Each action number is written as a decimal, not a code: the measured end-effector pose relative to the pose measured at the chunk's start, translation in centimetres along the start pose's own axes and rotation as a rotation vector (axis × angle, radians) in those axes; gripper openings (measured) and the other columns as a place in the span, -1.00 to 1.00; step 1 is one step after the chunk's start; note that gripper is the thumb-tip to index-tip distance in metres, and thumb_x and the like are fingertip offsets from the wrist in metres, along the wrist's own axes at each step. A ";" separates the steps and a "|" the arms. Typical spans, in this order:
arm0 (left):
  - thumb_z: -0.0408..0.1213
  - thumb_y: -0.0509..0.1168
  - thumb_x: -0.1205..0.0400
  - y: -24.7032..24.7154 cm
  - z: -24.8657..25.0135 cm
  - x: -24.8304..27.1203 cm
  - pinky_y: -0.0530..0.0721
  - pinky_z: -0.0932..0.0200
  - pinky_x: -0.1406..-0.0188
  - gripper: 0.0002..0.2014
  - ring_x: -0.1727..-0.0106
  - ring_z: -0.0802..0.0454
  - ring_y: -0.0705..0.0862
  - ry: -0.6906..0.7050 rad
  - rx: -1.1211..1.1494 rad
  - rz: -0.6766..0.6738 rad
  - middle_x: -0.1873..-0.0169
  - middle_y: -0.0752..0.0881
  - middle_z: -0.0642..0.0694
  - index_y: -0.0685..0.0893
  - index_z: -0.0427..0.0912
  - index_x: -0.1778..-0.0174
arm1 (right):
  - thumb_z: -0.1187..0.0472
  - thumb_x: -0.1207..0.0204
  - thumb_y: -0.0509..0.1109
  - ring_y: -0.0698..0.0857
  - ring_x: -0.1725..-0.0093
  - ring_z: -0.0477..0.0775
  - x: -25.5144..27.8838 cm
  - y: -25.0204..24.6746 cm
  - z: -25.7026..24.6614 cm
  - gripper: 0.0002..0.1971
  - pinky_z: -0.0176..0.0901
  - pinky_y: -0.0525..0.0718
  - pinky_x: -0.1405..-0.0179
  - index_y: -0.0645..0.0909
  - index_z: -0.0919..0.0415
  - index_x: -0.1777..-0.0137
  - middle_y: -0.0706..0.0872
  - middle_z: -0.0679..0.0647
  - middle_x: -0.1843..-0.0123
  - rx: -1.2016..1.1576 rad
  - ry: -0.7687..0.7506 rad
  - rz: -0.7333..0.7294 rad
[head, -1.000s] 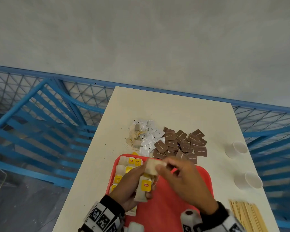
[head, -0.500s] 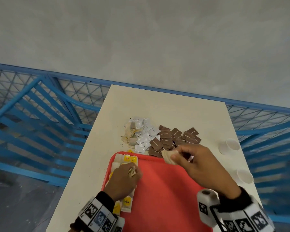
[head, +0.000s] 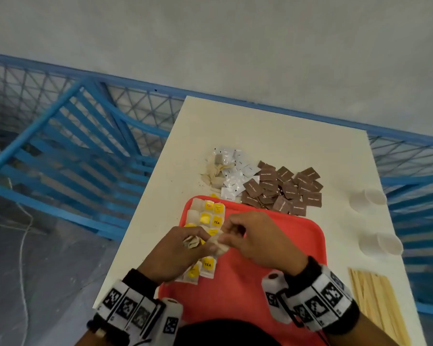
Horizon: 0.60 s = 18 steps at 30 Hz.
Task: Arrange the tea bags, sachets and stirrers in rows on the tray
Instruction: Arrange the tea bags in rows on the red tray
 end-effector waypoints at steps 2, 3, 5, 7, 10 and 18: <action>-0.28 0.47 -0.60 0.0 -1.8 0.5 0.44 0.43 0.43 -0.87 0.52 0.34 0.53 -0.044 -0.042 0.006 0.56 0.66 0.15 0.78 -0.29 0.18 | 0.09 -0.46 0.57 0.60 0.37 -0.25 -0.1 1.2 0.9 -0.85 -0.44 0.44 0.34 0.74 0.15 0.21 0.66 -0.17 0.37 -0.006 0.024 -0.007; -0.22 0.51 -0.57 -0.3 -3.3 1.1 0.47 0.35 0.37 -0.87 0.47 0.31 0.56 -0.071 -0.068 0.028 0.51 0.68 0.13 0.79 -0.21 0.19 | 0.08 -0.45 0.59 0.59 0.38 -0.25 -0.4 2.2 1.5 -0.86 -0.46 0.43 0.33 0.74 0.13 0.21 0.65 -0.17 0.37 0.006 0.039 -0.030; -0.08 0.54 -0.52 -0.8 -6.4 2.3 0.56 0.24 0.25 -0.85 0.33 0.25 0.66 -0.130 -0.127 0.056 0.38 0.76 0.12 0.81 -0.07 0.21 | 0.08 -0.43 0.60 0.59 0.37 -0.26 -0.5 4.0 2.6 -0.88 -0.45 0.45 0.30 0.75 0.09 0.21 0.67 -0.17 0.36 0.027 0.091 -0.089; 0.06 0.47 -0.41 -1.2 -9.0 3.6 0.64 0.18 0.14 -0.78 0.22 0.22 0.74 -0.191 -0.159 0.095 0.30 0.82 0.13 0.82 -0.01 0.24 | 0.11 -0.41 0.61 0.59 0.37 -0.25 -0.4 5.9 3.6 -0.90 -0.39 0.46 0.27 0.76 0.10 0.20 0.66 -0.18 0.33 0.039 0.151 -0.152; 0.01 0.44 -0.40 -1.6 -11.2 4.9 0.66 0.21 0.12 -0.86 0.20 0.24 0.76 -0.239 -0.210 0.143 0.30 0.83 0.15 0.81 0.05 0.29 | 0.14 -0.44 0.58 0.57 0.34 -0.24 0.0 9.0 4.1 -0.89 -0.35 0.45 0.24 0.80 0.17 0.14 0.74 -0.12 0.25 0.101 0.151 -0.291; -0.16 0.49 -0.55 -2.1 -12.9 5.1 0.63 0.35 0.07 -0.98 0.11 0.31 0.74 -0.249 -0.247 0.165 0.21 0.83 0.20 0.83 0.04 0.16 | 0.35 -0.44 0.44 0.78 0.11 -0.09 -1.8 14.1 7.5 -0.86 -0.19 0.75 0.03 0.77 0.10 0.18 0.82 -0.08 0.17 0.120 0.298 -0.366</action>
Point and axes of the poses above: each hand's wrist, its own x-axis away from the middle knuckle, its own y-axis out of the palm, z = x × y, the point moved 2 cm from there along -x, towards the middle knuckle
